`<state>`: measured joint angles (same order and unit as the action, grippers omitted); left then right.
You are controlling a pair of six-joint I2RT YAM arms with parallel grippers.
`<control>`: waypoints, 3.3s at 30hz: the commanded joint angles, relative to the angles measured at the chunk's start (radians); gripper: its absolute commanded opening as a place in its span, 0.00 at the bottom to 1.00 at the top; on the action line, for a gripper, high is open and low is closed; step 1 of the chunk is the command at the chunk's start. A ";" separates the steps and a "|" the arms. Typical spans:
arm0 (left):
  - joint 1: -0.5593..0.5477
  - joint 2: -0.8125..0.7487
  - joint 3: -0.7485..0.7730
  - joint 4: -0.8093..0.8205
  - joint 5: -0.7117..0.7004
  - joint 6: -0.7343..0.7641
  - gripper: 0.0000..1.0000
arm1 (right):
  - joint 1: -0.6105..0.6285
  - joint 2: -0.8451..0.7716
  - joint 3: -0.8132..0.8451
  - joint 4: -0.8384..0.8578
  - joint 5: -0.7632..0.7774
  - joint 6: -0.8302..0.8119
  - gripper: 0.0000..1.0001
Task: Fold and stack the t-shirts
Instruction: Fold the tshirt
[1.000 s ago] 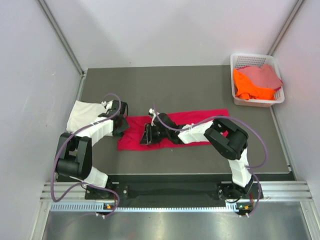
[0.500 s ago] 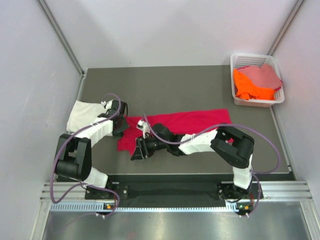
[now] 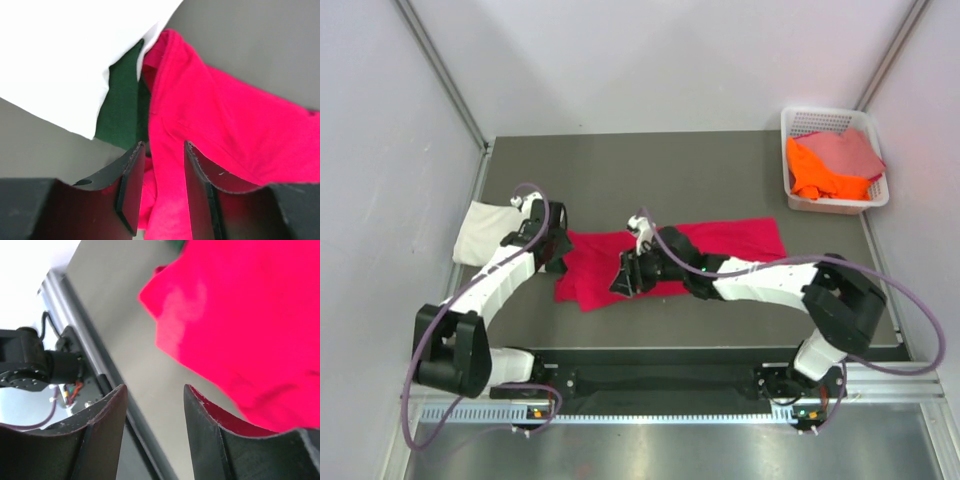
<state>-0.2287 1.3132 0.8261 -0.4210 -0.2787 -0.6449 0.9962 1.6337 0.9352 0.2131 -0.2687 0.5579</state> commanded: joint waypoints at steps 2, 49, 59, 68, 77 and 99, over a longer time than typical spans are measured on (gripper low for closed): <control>-0.011 -0.083 -0.008 -0.042 0.036 0.002 0.45 | -0.131 -0.159 -0.041 -0.116 0.037 -0.093 0.50; -0.247 -0.342 -0.409 0.093 0.052 -0.447 0.80 | -0.677 -0.166 -0.144 -0.569 0.730 0.045 0.92; -0.245 -0.296 -0.447 0.192 0.041 -0.486 0.79 | -0.696 -0.123 -0.189 -0.538 0.678 0.120 0.89; -0.245 -0.126 -0.358 0.252 0.027 -0.450 0.77 | -0.694 -0.193 -0.216 -0.596 0.622 0.137 0.85; -0.245 -0.002 -0.305 0.307 0.016 -0.417 0.77 | -0.666 -0.193 -0.268 -0.592 0.525 0.139 0.83; -0.208 0.087 -0.242 0.318 0.021 -0.352 0.76 | -0.654 -0.301 -0.322 -0.638 0.539 0.132 0.83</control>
<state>-0.4503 1.3903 0.5938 -0.0521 -0.2497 -1.0210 0.3317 1.3415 0.6289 -0.3504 0.3065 0.6743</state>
